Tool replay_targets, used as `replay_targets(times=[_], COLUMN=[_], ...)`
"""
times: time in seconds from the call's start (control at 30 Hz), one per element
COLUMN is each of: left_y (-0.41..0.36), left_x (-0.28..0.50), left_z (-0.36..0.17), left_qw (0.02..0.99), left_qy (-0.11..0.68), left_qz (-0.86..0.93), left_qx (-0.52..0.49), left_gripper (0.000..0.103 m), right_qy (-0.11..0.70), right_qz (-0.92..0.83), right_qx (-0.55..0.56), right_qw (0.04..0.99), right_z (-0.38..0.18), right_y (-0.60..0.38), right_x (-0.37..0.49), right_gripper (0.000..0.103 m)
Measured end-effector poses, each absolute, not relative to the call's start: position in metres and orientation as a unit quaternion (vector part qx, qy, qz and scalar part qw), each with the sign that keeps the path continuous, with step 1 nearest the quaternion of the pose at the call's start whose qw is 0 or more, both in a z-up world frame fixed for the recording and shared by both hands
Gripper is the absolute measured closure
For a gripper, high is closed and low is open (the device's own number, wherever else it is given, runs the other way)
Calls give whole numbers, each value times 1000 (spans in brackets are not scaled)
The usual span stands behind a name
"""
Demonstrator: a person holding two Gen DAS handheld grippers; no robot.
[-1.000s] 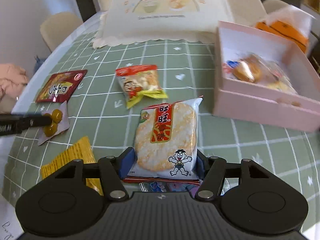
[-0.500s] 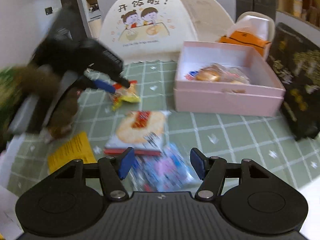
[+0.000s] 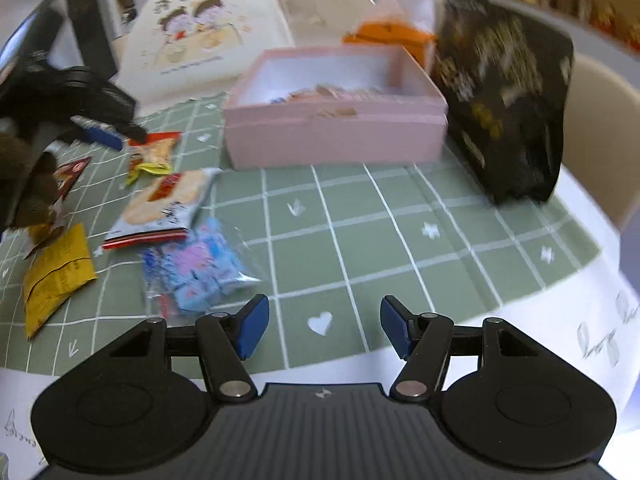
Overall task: Organize snacks
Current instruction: 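Lift the candy bag with the left tool while the right tool moves toward the chestnut tray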
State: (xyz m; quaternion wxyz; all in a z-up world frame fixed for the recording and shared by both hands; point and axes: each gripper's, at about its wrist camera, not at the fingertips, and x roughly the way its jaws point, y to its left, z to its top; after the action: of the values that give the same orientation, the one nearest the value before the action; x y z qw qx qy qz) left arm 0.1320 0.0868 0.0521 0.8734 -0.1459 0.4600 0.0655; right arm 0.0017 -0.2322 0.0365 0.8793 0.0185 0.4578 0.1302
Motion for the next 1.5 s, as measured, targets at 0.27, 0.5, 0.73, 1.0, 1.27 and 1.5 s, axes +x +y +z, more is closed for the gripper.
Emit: replay_targets(times=[0.27,0.5,0.73,1.0,1.27,1.5], left_y=[67,36,35,63,5,-11], left_x=[160,151,147,139,120,120], left_z=[44,40,39,40,51,36], left_qw=[860,881,870,879,873,858], left_qy=[500,470,471,458,436,448], left_qz=[27,-45,-141,-120,-156,-176], left_qx=[-97,15,28,-52,151,181], left_gripper=[51,50,49,53,52,39], right_qy=[439,424,427,432,421,418], right_qz=[131,132,147,154,153,156], right_qx=[16,-27,-34,-37,-38,-39], right_qw=[889,896,891,888,893,894], right_z=[27,22,19,18,17,16], right_y=[-229,-215,-209,-207,-207,-209], right_x=[7,-1,3,5,1,1], right_gripper=[30,18,3,0,0,0])
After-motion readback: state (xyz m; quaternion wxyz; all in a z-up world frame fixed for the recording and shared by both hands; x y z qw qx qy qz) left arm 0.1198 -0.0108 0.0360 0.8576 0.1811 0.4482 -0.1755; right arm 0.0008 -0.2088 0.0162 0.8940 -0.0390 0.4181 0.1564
